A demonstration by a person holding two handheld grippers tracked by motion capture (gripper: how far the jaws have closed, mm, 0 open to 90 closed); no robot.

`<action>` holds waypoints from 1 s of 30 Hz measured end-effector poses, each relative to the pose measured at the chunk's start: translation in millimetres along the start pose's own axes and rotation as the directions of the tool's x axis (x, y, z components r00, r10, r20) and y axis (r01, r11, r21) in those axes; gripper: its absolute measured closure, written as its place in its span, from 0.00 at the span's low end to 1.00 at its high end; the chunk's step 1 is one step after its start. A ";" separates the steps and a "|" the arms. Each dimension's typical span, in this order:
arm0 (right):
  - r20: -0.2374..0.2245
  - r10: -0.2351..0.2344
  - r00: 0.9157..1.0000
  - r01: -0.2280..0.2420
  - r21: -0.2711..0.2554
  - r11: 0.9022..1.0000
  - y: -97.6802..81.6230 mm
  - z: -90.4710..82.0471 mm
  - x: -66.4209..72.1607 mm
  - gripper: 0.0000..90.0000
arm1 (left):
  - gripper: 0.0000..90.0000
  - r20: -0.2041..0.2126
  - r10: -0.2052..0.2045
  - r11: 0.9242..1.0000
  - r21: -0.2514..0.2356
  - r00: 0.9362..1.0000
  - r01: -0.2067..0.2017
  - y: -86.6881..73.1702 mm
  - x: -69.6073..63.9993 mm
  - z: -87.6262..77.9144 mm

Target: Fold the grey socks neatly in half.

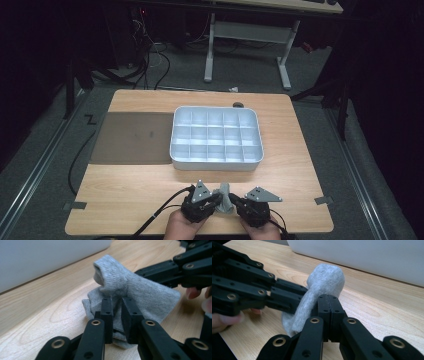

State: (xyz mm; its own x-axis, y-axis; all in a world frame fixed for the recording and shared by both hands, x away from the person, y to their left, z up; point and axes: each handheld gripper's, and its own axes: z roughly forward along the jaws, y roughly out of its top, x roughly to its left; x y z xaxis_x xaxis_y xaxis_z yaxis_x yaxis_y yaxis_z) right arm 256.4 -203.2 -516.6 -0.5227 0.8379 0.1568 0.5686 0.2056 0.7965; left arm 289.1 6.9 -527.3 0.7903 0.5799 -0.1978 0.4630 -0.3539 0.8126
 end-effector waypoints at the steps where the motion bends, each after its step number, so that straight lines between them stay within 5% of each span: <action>1: 0.003 -0.003 1.000 0.003 0.000 1.000 -0.2 0.1 0.5 1.00 | 0.85 0.002 -0.005 1.000 -0.008 1.000 0.005 -0.1 0.3 -2.1; 10: 0.014 -0.010 1.000 0.010 -0.001 1.000 -0.2 0.1 0.5 1.00 | 0.80 0.005 -0.046 0.996 -0.082 0.999 0.046 -7.0 6.5 -28.5; 12: 0.017 -0.012 1.000 0.012 -0.001 1.000 -0.2 0.1 0.8 1.00 | 0.82 -0.021 -0.051 0.995 -0.085 0.998 0.049 -10.6 9.5 -33.5; 15: 0.018 -0.013 1.000 0.013 0.000 1.000 -0.1 0.2 1.3 1.00 | 0.96 -0.089 -0.043 0.999 -0.036 0.995 0.040 -15.9 13.9 -33.7; 20: 0.020 -0.027 0.999 0.027 -0.004 1.000 1.0 -0.4 3.5 1.00 | 0.98 -0.101 -0.003 0.999 0.051 0.995 0.008 -13.5 9.3 -17.7; 30: 0.011 -0.034 0.999 0.035 -0.009 0.999 3.6 -0.4 9.2 1.00 | 1.00 -0.091 0.024 0.997 0.069 0.996 -0.018 -8.0 3.2 -10.8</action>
State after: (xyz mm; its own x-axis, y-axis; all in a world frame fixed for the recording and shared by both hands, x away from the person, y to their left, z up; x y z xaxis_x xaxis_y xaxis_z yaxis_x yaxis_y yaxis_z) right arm 253.4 -194.9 -512.1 -0.5352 0.8357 0.1230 0.5444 0.2299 0.8067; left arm 283.6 19.6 -528.5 0.7617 0.6353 -0.1275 0.4751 -0.4138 0.7766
